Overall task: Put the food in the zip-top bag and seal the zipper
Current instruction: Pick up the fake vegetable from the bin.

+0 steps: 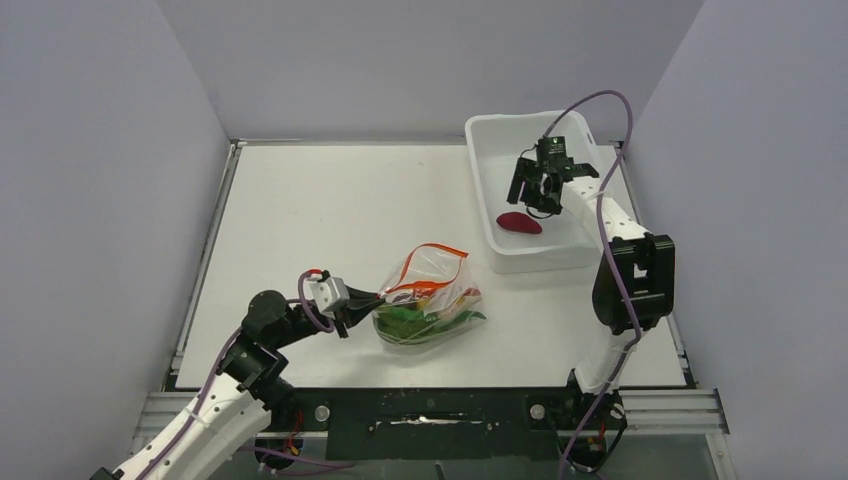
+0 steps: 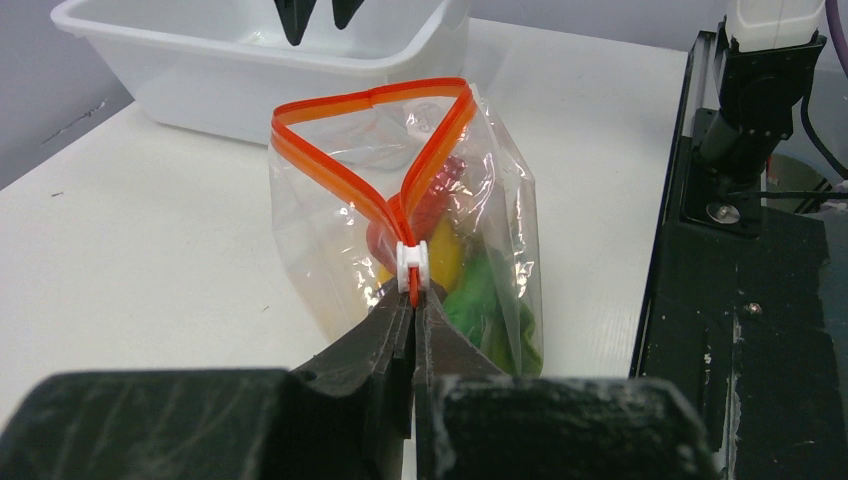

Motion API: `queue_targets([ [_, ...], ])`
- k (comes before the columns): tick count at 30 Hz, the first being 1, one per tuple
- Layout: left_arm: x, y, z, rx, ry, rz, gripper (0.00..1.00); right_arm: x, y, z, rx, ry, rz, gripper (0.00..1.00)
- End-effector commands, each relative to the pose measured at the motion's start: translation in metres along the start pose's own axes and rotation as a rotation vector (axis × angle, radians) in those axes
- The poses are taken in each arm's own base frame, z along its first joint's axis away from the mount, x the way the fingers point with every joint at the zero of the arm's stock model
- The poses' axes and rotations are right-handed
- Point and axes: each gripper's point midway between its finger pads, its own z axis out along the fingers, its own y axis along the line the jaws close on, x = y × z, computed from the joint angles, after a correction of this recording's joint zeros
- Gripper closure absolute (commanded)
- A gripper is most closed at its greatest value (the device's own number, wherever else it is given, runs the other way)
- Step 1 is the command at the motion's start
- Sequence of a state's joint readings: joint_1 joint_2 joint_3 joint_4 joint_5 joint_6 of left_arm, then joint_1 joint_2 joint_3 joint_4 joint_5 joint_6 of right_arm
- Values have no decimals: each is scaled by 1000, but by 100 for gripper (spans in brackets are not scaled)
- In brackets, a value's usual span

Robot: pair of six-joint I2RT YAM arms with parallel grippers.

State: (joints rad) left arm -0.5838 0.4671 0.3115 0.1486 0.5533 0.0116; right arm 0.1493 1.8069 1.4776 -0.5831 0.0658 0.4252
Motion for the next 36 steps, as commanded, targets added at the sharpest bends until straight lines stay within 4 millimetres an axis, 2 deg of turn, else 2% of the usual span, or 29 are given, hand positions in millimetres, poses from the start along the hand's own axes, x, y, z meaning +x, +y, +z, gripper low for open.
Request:
queue_targets([
  [1, -30, -3, 3, 20, -63, 31, 100, -20, -3, -4, 78, -44, 248, 31],
  [4, -31, -3, 3, 23, -68, 23, 100, -18, -7, 0, 140, -37, 406, 28],
  [7, -31, -3, 3, 21, -70, 21, 100, -7, -7, 8, 179, 6, 526, 27],
  [14, -36, -1, 2, 6, -73, 25, 100, -6, 1, 24, 183, 31, 698, 26],
  [28, -39, 3, 0, -26, -84, 27, 100, -4, -7, 65, 277, 83, 833, 26],
  [36, -41, 3, -2, -31, -87, 29, 100, -7, -18, 73, 325, 72, 862, 31],
])
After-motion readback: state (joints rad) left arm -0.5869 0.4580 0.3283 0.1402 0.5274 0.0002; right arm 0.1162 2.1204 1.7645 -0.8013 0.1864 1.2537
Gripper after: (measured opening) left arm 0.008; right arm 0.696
